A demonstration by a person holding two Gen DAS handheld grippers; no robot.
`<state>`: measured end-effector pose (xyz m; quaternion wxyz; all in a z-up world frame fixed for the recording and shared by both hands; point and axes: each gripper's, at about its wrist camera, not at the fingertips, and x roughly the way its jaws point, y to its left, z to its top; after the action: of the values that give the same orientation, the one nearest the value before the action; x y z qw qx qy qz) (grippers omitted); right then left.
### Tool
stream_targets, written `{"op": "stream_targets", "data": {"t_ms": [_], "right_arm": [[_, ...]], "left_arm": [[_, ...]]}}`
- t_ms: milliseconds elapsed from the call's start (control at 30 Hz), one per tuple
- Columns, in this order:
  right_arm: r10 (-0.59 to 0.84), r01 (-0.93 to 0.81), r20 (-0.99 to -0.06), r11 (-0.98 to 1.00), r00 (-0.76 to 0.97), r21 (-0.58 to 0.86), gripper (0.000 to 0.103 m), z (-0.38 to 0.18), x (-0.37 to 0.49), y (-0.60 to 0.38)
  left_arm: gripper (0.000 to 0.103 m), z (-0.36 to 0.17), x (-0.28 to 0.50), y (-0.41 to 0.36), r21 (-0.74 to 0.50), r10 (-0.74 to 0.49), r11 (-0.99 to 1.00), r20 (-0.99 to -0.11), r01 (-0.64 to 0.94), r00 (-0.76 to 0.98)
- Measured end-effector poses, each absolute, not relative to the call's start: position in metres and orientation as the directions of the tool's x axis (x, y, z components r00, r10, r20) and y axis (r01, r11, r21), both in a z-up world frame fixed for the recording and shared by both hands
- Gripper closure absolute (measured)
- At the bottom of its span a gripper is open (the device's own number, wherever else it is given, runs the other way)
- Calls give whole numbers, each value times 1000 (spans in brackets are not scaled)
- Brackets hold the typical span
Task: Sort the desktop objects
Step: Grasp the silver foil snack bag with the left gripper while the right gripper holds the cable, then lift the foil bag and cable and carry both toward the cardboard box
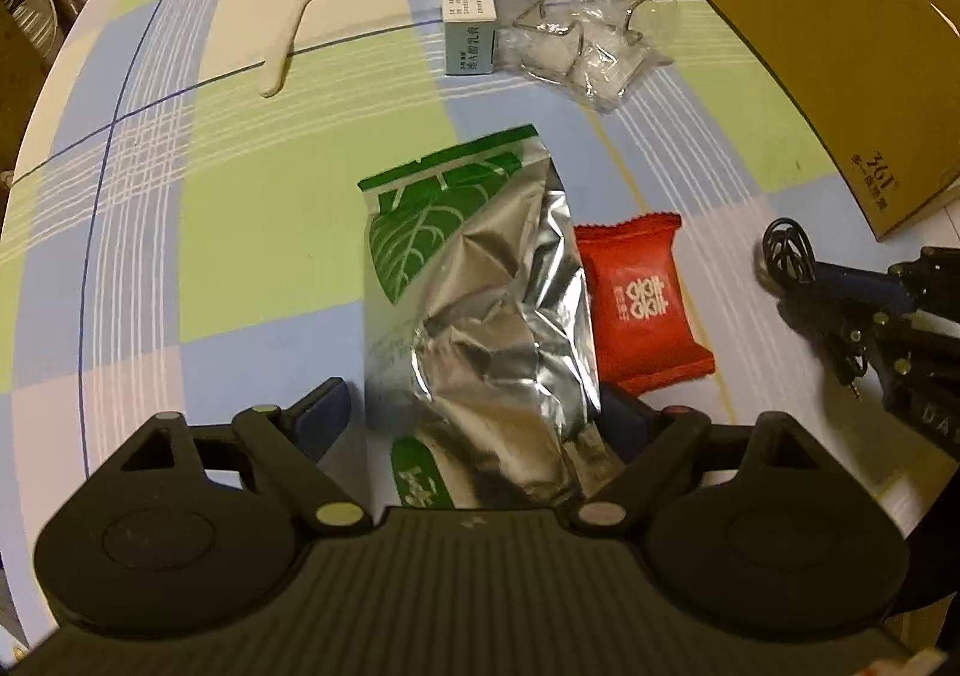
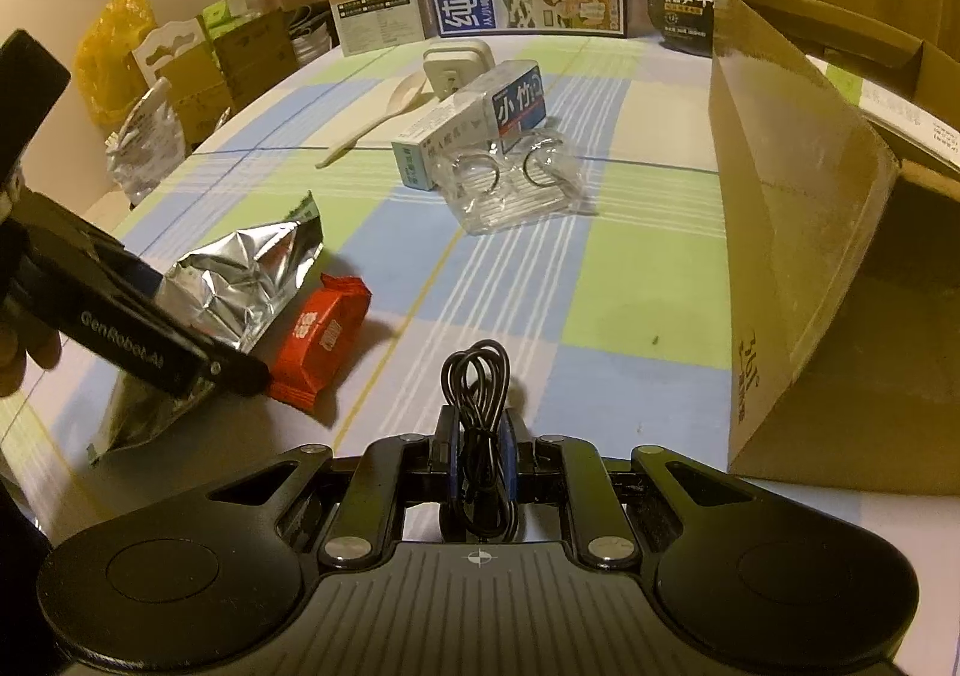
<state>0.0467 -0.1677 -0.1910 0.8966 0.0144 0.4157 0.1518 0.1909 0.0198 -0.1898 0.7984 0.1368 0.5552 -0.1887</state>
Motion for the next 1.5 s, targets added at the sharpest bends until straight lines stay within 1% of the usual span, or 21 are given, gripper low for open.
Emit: {"op": "stream_targets", "data": {"t_ms": [33, 167, 233, 300, 367, 433, 500, 600, 700, 800, 867, 933, 967, 1000, 1033, 1100, 1333, 1400, 1433, 1467, 1500], "right_arm": [[286, -261, -741, 953, 608, 153, 92, -192, 47, -168], [288, -277, -738, 950, 610, 141, 92, -193, 45, -166], [281, -288, -736, 950, 616, 122, 92, -193, 43, -164], [272, -302, -737, 948, 619, 96, 92, -193, 43, -160], [264, -319, -738, 945, 621, 70, 91, -194, 43, -156], [258, -334, -738, 941, 623, 47, 89, -195, 43, -154], [254, -336, -736, 941, 627, 38, 79, -196, 44, -152], [255, -337, -734, 941, 629, 38, 69, -198, 45, -152], [260, -344, -733, 938, 628, 38, 62, -198, 47, -150], [265, -352, -731, 935, 628, 36, 58, -199, 46, -149], [263, -353, -731, 935, 629, 33, 58, -199, 45, -148], [263, -351, -732, 936, 629, 34, 58, -199, 44, -147], [263, -350, -732, 936, 629, 35, 58, -199, 44, -147], [263, -349, -732, 936, 628, 37, 58, -199, 44, -147], [264, -348, -732, 937, 628, 38, 58, -199, 44, -148], [263, -348, -732, 937, 628, 38, 58, -200, 45, -148], [255, -350, -725, 937, 639, 22, 58, -202, 47, -144], [253, -348, -724, 937, 642, 19, 61, -202, 48, -144], [251, -348, -723, 937, 643, 16, 63, -202, 48, -144], [250, -346, -723, 938, 644, 16, 71, -202, 48, -144], [247, -343, -722, 939, 646, 15, 83, -202, 48, -144]], "left_arm": [[27, -189, 192, 20, 5, -154, 889, -938, 458, 310], [39, -184, 190, 22, -6, -179, 878, -932, 479, 316], [48, -181, 189, 27, -19, -192, 883, -926, 468, 325], [49, -179, 187, 29, -27, -195, 888, -926, 460, 322], [48, -179, 185, 30, -25, -194, 889, -925, 457, 326], [42, -180, 186, 31, -28, -193, 891, -927, 453, 323], [36, -182, 188, 31, -35, -192, 896, -929, 443, 315], [28, -185, 189, 27, -17, -179, 886, -934, 463, 308], [17, -189, 189, 21, 22, -153, 874, -935, 485, 320], [14, -191, 192, 24, 18, -157, 878, -933, 478, 323], [18, -191, 191, 24, 16, -160, 878, -932, 479, 325], [38, -187, 190, 24, 10, -173, 869, -930, 495, 323], [43, -185, 191, 25, 12, -170, 868, -932, 496, 320], [51, -183, 192, 27, 15, -166, 869, -933, 494, 320], [55, -181, 193, 30, 2, -176, 869, -933, 495, 313], [57, -178, 194, 36, -27, -199, 872, -932, 488, 303], [58, -177, 188, 35, -1, -184, 874, -926, 486, 329], [58, -177, 186, 34, 1, -186, 874, -924, 486, 335], [59, -177, 185, 33, -1, -189, 873, -923, 487, 336], [59, -176, 184, 33, -5, -194, 873, -921, 488, 337], [59, -176, 183, 32, -10, -198, 872, -921, 489, 335]]}}
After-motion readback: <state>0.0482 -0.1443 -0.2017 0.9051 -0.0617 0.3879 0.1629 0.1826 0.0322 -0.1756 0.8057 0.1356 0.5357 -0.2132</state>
